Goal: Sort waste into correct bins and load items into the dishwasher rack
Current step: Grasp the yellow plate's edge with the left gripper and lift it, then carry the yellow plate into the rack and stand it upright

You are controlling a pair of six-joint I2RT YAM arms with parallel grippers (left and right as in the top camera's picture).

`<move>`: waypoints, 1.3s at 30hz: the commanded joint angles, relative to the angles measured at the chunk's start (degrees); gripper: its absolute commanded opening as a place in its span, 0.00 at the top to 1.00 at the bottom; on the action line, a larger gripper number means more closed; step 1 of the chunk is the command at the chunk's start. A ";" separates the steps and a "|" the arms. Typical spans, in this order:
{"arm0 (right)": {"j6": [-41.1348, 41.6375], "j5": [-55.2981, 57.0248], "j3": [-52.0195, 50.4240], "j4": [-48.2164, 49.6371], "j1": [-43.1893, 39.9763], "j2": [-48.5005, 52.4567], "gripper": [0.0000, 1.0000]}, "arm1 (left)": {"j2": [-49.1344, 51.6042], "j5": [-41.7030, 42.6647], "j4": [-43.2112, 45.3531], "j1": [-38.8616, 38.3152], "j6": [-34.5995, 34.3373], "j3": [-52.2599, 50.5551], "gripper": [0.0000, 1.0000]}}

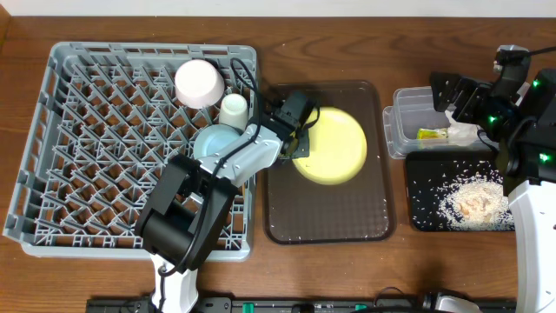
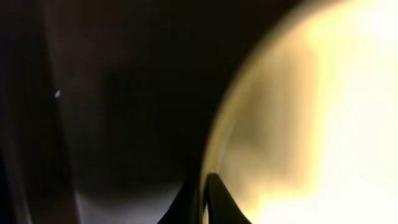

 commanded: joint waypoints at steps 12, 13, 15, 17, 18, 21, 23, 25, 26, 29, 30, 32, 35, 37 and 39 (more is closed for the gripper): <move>-0.74 -0.68 0.07 -0.07 -0.35 -0.04 0.01 | -26.51 -24.39 -5.70 -0.17 15.41 0.90 0.94; -0.74 -0.68 0.07 -0.07 -0.35 -0.04 0.01 | -28.61 -29.09 -6.97 -0.17 16.52 0.90 0.94; -0.74 -0.68 0.07 -0.07 -0.35 -0.04 0.01 | -32.81 -41.38 -8.87 -0.17 18.91 0.74 0.94; -0.74 -0.68 0.07 -0.07 -0.35 -0.04 0.01 | -35.36 -51.69 -9.03 0.00 22.18 0.52 0.94; -0.74 -0.68 0.07 -0.07 -0.35 -0.04 0.01 | -36.11 -56.65 -8.46 0.15 24.63 0.52 0.94; -0.74 -0.68 0.07 -0.07 -0.35 -0.04 0.01 | -35.89 -66.16 -3.63 2.14 35.76 0.50 0.94; -0.74 -0.68 0.07 -0.07 -0.35 -0.04 0.01 | -34.60 -66.82 0.28 4.72 44.24 0.46 0.94; -0.74 -0.68 0.07 -0.07 -0.35 -0.04 0.01 | -32.98 -66.75 2.86 7.43 49.92 0.46 0.94; -0.74 -0.68 0.07 -0.07 -0.35 -0.04 0.01 | -31.80 -66.75 4.07 9.20 53.24 0.46 0.94; -0.74 -0.68 0.07 -0.07 -0.35 -0.04 0.01 | -27.80 -68.28 6.54 14.56 63.23 0.46 0.94; -0.74 -0.68 0.07 -0.07 -0.35 -0.04 0.01 | -26.77 -69.24 7.67 15.93 65.53 0.46 0.94; -0.74 -0.68 0.07 -0.07 -0.35 -0.04 0.01 | -25.16 -70.40 10.16 18.49 68.35 0.46 0.94; -0.74 -0.68 0.07 -0.07 -0.35 -0.04 0.01 | -23.82 -69.83 10.56 20.94 69.13 0.46 0.94; -0.74 -0.68 0.07 -0.07 -0.35 -0.04 0.01 | -23.30 -68.98 10.56 21.68 69.13 0.37 0.94; -0.74 -0.68 0.07 -0.07 -0.35 -0.04 0.01 | -23.02 -68.02 10.56 21.79 69.11 -0.11 0.94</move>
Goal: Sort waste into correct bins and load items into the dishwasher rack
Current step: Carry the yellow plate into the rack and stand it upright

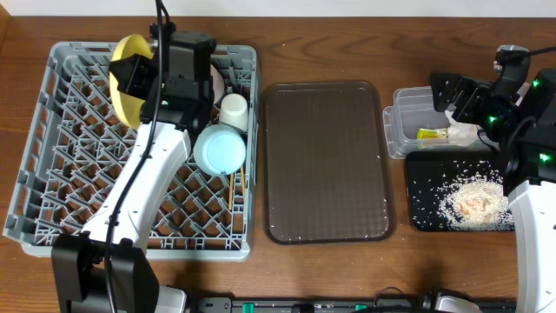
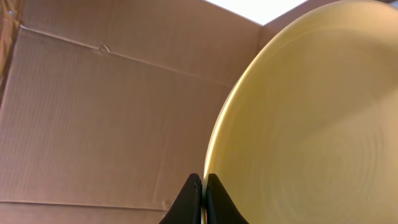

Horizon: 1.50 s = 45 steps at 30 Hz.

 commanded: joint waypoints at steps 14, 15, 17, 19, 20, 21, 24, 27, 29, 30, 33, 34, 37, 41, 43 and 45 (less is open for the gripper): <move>-0.74 -0.68 0.07 -0.04 -0.35 -0.04 0.01 | 0.11 0.72 -0.37 -3.50 -1.75 -4.63 0.94; -0.74 -0.68 0.07 -0.04 -0.35 -0.04 0.01 | 0.11 0.72 -0.35 -3.78 -1.90 -4.98 0.94; -0.74 -0.68 0.07 -0.04 -0.35 -0.04 0.01 | 0.11 0.76 -0.59 -4.37 -2.62 -5.62 0.94; -0.74 -0.68 0.07 -0.04 -0.35 -0.04 0.01 | 0.11 0.76 -0.61 -4.74 -3.02 -6.25 0.94; -0.74 -0.68 0.07 -0.04 -0.35 -0.04 0.01 | 0.11 0.76 -0.63 -4.83 -3.34 -6.56 0.94; -0.74 -0.68 0.07 -0.04 -0.35 -0.04 0.01 | 0.11 0.76 -0.63 -4.83 -3.52 -6.95 0.94; -0.74 -0.68 0.07 -0.04 -0.35 -0.04 0.01 | 0.11 0.87 -1.55 -4.83 -7.28 -8.09 0.94; -0.74 -0.68 0.07 -0.04 -0.35 -0.04 0.01 | 0.11 3.61 -4.72 -4.98 -14.69 -8.92 0.93; -0.74 -0.68 0.07 -0.04 -0.35 -0.04 0.01 | 0.11 5.90 -8.13 -5.44 -20.70 -8.96 0.93; -0.72 -0.68 0.07 -0.04 -0.35 -0.04 0.01 | 0.11 7.04 -9.53 -5.79 -23.71 -8.94 0.93; -0.74 -0.68 0.07 -0.04 -0.35 -0.04 0.01 | 0.11 9.88 -11.76 -7.06 -29.66 -8.94 0.93; -0.74 -0.68 0.07 -0.04 -0.35 -0.04 0.01 | 0.09 11.21 -12.28 -7.69 -30.47 -8.94 0.93; -0.74 -0.68 0.07 -0.04 -0.35 -0.04 0.01 | 0.09 15.98 -13.77 -9.79 -30.82 -8.94 0.89; -0.74 -0.68 0.07 -0.04 -0.35 -0.04 0.01 | 0.09 21.90 -15.58 -12.59 -30.84 -8.94 0.65; -0.74 -0.68 0.07 -0.04 -0.35 -0.04 0.01 | 0.09 23.34 -15.87 -13.66 -31.26 -8.94 0.54; -0.74 -0.68 0.07 -0.04 -0.35 -0.04 0.01 | 0.09 23.50 -15.85 -14.32 -32.94 -8.92 0.47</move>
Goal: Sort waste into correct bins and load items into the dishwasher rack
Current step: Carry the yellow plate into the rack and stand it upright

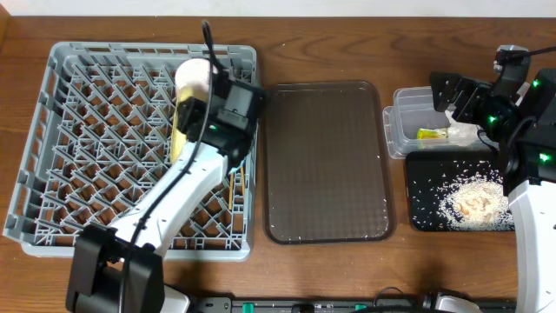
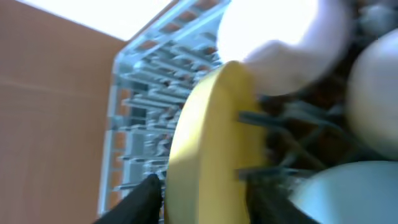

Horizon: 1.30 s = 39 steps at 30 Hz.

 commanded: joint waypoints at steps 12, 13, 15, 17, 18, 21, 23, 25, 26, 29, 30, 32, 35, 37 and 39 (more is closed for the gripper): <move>-0.74 -0.66 0.07 -0.07 -0.35 -0.04 0.01 | -6.91 33.11 -2.84 -0.87 -12.68 2.38 0.31; -0.74 -0.66 0.07 -0.07 -0.35 -0.04 0.01 | -7.78 34.32 -3.76 -0.87 -13.97 2.38 0.31; -0.74 -0.66 0.07 -0.07 -0.35 -0.04 0.01 | -9.14 35.98 -5.60 -0.87 -16.02 2.38 0.31; -0.74 -0.66 0.07 -0.07 -0.35 -0.04 0.01 | -10.38 36.41 -7.87 -0.87 -18.88 2.38 0.31; -0.74 -0.66 0.07 -0.07 -0.35 -0.04 0.01 | -10.84 36.44 -8.98 -0.87 -20.06 2.38 0.31; -0.74 -0.66 0.07 -0.07 -0.35 -0.04 0.01 | -11.30 39.76 -12.22 -0.87 -23.41 2.38 0.31; -0.74 -0.66 0.07 -0.07 -0.35 -0.04 0.01 | -11.06 44.17 -14.29 -0.87 -25.00 2.34 0.36; -0.74 -0.66 0.07 -0.07 -0.35 -0.04 0.01 | -10.49 47.78 -15.80 -0.87 -25.40 1.99 0.41; -0.74 -0.66 0.07 -0.07 -0.35 -0.04 0.01 | -10.16 48.52 -15.98 -0.87 -25.42 1.62 0.41; -0.74 -0.66 0.07 -0.07 -0.35 -0.04 0.01 | -9.77 49.00 -16.02 -0.87 -25.42 -0.24 0.45; -0.74 -0.66 0.07 -0.07 -0.35 -0.04 0.01 | -9.77 49.00 -16.02 -0.87 -25.44 -1.05 0.48; -0.74 -0.66 0.07 -0.09 -0.35 -0.04 0.01 | -9.77 49.00 -16.24 -0.87 -26.12 -2.34 0.52; -0.74 -0.66 0.07 -0.09 -0.35 -0.04 0.01 | -9.77 49.03 -16.04 -0.87 -27.52 -4.85 0.55; -0.74 -0.66 0.07 -0.09 -0.35 -0.04 0.01 | -9.77 49.05 -15.96 -0.90 -28.72 -6.27 0.57; -0.74 -0.66 0.07 -0.07 -0.35 -0.04 0.01 | -9.77 49.16 -15.96 -0.90 -29.97 -7.30 0.60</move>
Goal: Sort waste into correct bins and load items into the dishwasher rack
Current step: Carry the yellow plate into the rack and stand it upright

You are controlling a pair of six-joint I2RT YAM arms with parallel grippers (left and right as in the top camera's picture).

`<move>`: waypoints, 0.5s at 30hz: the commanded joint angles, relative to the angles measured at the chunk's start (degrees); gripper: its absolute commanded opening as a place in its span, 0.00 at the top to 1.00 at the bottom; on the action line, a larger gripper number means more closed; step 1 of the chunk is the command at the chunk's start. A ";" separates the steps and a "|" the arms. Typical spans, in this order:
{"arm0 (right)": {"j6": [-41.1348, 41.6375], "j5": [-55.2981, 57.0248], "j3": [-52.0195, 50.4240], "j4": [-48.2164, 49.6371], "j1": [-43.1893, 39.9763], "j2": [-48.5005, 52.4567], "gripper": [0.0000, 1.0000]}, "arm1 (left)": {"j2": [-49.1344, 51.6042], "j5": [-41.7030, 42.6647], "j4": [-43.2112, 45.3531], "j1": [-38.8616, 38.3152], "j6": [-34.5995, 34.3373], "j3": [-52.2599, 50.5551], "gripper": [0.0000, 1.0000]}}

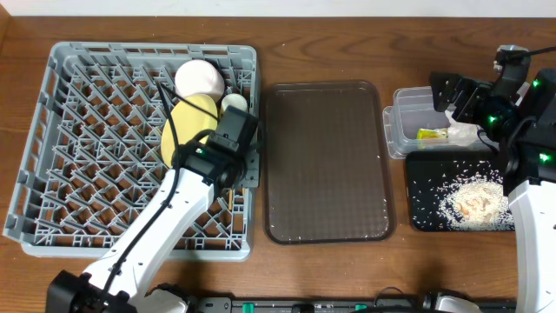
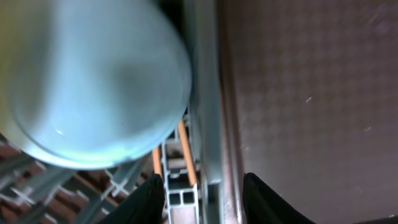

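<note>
A yellow plate [image 1: 189,129] stands on edge among the tines of the grey dish rack [image 1: 52,148], beside a pale bowl [image 1: 198,80] and a small cream cup [image 1: 233,103]. My left gripper [image 1: 247,168] [image 2: 202,202] is open over the rack's right rim [image 2: 202,134], holding nothing. A light-blue bowl [image 2: 93,81] sits just beyond its fingers, hidden by the arm in the overhead view. The right gripper [image 1: 452,97] hovers over a clear bin [image 1: 401,130]; its jaws are unclear.
A brown tray [image 1: 326,161] lies right of the rack. The clear bin holds a yellow-green scrap [image 1: 428,134]. In front of it a black tray [image 1: 421,213] carries scattered rice and food scraps [image 1: 473,200].
My left gripper was open around the yellow plate's rim in the rack. It is now clear of the plate, nearer the rack's right rim. The plate stays standing, leaning a little.
My left gripper was shut on the yellow plate's rim on the brown tray. Then it held the plate in the air over the rack's back. Then the plate stood in the rack between the open jaws, and now the gripper is away. The right arm has not moved.
</note>
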 commanded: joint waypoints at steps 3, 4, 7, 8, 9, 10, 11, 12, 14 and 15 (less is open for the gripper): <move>-0.74 -0.68 0.07 -0.04 -0.35 -0.04 0.01 | 0.59 1.95 0.92 0.02 -2.93 -2.80 0.62; -0.74 -0.68 0.07 -0.07 -0.35 -0.04 0.01 | 0.59 3.04 1.66 0.02 -2.93 -3.45 0.63; -0.74 -0.68 0.07 -0.07 -0.35 -0.04 0.01 | 0.59 6.56 3.72 0.00 -2.93 -5.16 0.65; -0.74 -0.68 0.07 -0.07 -0.35 -0.04 0.01 | 0.59 7.02 4.28 -0.09 -2.93 -5.60 0.66; -0.74 -0.68 0.07 -0.07 -0.35 -0.04 0.01 | 0.59 6.99 4.66 -0.26 -2.93 -5.97 0.67; -0.74 -0.68 0.07 -0.07 -0.35 -0.04 0.01 | 0.59 6.97 4.98 -0.42 -2.93 -6.25 0.68; -0.74 -0.68 0.07 -0.07 -0.35 -0.04 0.01 | 0.59 6.99 5.42 -0.61 -2.95 -6.51 0.69; -0.74 -0.68 0.07 -0.07 -0.35 -0.04 0.01 | 0.59 6.97 5.81 -0.81 -2.93 -6.71 0.70; -0.74 -0.68 0.07 -0.04 -0.35 -0.04 0.01 | 0.59 6.97 6.58 -1.18 -2.93 -6.84 0.71; -0.74 -0.68 0.07 -0.07 -0.35 -0.04 0.01 | 0.59 6.97 6.95 -1.27 -2.93 -6.88 0.71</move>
